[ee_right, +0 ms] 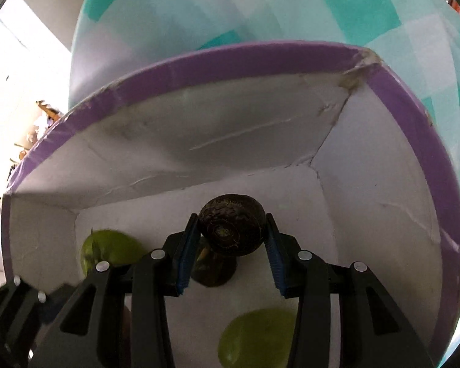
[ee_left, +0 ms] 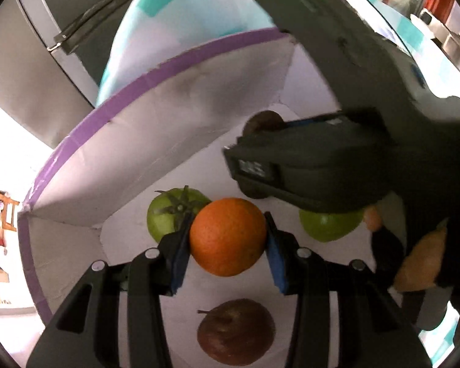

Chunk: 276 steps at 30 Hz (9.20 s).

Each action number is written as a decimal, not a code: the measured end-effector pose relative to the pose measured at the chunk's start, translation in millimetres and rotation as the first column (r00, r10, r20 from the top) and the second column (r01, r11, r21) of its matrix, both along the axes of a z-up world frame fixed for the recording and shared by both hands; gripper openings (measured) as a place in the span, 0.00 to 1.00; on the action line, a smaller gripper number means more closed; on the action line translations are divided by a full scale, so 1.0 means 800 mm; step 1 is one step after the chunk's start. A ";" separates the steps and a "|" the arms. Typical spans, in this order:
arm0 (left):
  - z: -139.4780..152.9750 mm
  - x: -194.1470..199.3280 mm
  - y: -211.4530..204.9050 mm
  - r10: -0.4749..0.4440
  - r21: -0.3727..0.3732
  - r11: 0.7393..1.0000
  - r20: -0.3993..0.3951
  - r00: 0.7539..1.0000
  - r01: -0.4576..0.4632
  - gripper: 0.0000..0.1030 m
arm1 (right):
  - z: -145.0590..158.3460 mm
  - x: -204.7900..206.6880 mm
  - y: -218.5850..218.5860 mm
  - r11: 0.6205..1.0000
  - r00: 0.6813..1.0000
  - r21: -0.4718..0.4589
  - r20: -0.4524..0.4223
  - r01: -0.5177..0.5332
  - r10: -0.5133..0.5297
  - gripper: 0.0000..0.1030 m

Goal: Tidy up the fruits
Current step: 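Open both tools to drop the orange and dark fruit into the box, then withdraw both open tools from the box toward the remaining fruits, then grasp a red tomato with the right tool while the left tool grasps an orange, then carry the orange and red tomato with both tools over the box, then open both tools to drop the orange and tomato into the box, then move both open tools from the box toward the last fruits on the cloth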

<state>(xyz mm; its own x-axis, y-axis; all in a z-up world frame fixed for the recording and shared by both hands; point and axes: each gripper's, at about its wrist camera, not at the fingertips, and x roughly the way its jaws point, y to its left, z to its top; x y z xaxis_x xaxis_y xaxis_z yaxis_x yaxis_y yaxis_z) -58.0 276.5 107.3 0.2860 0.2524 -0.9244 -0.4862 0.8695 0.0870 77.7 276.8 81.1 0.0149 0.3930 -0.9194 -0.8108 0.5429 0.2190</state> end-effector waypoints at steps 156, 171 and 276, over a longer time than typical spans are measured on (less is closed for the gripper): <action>0.268 -0.210 -0.320 -0.575 0.215 0.812 0.448 0.685 0.542 0.40 | 0.321 -0.311 -0.562 0.835 0.739 0.403 0.413 0.376 -0.532 0.36; 0.244 -0.244 -0.279 -0.536 0.192 0.839 0.457 0.710 0.509 0.40 | 0.303 -0.325 -0.553 0.843 0.772 0.376 0.370 0.385 -0.517 0.36; 0.119 -0.126 -0.259 -0.419 0.081 0.907 0.243 0.875 0.412 0.98 | 0.128 -0.171 -0.489 0.877 0.863 0.150 0.164 0.456 -0.477 0.84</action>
<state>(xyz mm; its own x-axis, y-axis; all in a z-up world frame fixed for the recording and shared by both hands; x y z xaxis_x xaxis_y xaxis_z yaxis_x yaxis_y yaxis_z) -158.9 69.1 202.8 0.5893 0.0817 -0.8038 -0.0889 0.9954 0.0360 -59.4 -114.5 183.2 0.3899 0.3877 -0.8353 -0.4994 0.8511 0.1619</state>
